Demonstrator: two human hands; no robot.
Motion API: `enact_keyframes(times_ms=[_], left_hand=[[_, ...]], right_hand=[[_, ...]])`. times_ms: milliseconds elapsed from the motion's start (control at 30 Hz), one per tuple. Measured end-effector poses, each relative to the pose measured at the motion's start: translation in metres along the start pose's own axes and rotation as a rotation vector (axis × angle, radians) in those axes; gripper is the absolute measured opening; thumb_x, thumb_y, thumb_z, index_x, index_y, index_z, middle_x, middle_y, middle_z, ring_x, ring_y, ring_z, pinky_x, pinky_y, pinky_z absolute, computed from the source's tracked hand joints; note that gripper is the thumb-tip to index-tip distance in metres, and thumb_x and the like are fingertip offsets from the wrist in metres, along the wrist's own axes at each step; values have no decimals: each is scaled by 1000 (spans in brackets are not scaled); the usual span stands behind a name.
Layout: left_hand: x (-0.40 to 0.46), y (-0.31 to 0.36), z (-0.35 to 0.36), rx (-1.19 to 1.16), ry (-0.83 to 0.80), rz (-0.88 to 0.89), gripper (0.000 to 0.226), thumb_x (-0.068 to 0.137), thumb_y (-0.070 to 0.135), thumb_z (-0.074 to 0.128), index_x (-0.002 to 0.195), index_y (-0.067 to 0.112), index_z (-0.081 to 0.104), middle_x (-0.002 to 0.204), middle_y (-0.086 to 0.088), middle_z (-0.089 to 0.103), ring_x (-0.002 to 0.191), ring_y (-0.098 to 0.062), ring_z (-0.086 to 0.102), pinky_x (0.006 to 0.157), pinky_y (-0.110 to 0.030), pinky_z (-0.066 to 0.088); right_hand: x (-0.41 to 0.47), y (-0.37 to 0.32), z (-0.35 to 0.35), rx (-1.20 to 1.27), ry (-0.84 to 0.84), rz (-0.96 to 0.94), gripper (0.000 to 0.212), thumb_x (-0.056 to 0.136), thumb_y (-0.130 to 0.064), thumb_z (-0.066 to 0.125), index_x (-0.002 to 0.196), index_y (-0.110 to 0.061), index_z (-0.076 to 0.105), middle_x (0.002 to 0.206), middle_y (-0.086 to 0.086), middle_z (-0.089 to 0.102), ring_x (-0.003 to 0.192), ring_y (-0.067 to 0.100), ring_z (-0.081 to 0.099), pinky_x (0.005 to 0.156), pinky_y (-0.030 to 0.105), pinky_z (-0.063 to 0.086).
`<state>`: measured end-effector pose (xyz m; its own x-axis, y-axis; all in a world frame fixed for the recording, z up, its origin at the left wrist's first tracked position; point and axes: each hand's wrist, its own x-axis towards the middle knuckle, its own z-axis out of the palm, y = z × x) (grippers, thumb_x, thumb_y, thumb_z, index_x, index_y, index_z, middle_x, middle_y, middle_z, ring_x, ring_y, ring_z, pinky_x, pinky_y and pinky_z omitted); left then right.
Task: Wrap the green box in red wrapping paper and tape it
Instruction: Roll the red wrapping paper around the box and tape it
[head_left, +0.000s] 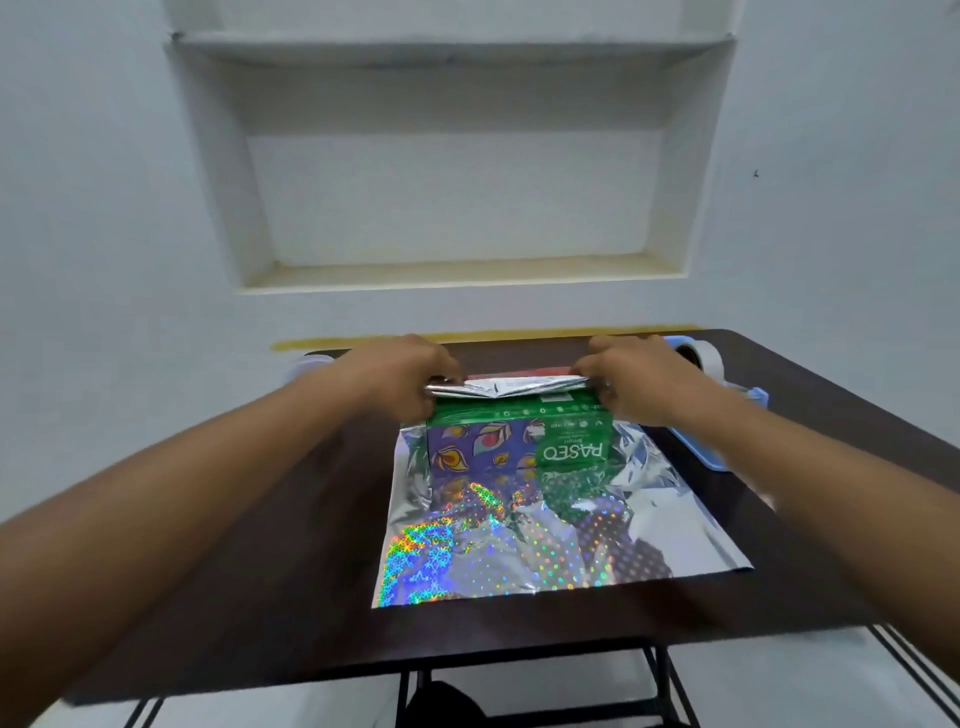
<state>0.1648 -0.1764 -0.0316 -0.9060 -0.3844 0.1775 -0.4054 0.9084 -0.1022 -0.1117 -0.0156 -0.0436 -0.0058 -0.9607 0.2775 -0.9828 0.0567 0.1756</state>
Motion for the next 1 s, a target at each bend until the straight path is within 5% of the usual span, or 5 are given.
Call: enact_keyframes(times_ms=[133, 367, 600, 833, 1000], left_hand=[[-17, -3, 5, -169, -12, -67, 23, 73, 37, 61, 90, 27, 73, 79, 8, 68, 68, -12, 56, 61, -32, 48], [-14, 1, 16, -898, 198, -1027, 42, 91, 49, 62, 68, 15, 53, 68, -6, 51, 67, -27, 54, 60, -28, 40], [-15, -10, 26, -1529, 174, -1130, 33, 102, 11, 46, 70, 12, 52, 51, 3, 44, 43, -3, 52, 39, -13, 40], [-17, -11, 31, -1023, 472, -1159, 24, 87, 4, 59, 111, 1, 66, 98, -14, 63, 78, -28, 66, 62, -30, 54], [-15, 20, 3, -534, 697, -522, 40, 77, -4, 61, 106, 20, 74, 112, 2, 65, 105, -16, 61, 93, -34, 53]], right_hand=[[-11, -2, -2, 78, -98, 1, 41, 78, -21, 67, 117, -35, 62, 99, -4, 48, 97, 21, 55, 77, 39, 33], [-16, -3, 20, 126, 26, 2, 46, 85, -49, 77, 125, -28, 68, 93, -13, 42, 103, 19, 59, 80, 38, 34], [-16, -10, 38, 276, 168, 71, 49, 79, -40, 87, 125, -33, 74, 92, -9, 50, 94, 19, 61, 81, 40, 42], [-8, -29, 40, 273, 203, 82, 47, 83, -43, 82, 128, -38, 71, 93, -6, 51, 103, 18, 58, 79, 35, 25], [-7, -36, 38, 273, 204, 98, 47, 83, -42, 82, 129, -36, 71, 92, -7, 49, 104, 19, 59, 80, 35, 25]])
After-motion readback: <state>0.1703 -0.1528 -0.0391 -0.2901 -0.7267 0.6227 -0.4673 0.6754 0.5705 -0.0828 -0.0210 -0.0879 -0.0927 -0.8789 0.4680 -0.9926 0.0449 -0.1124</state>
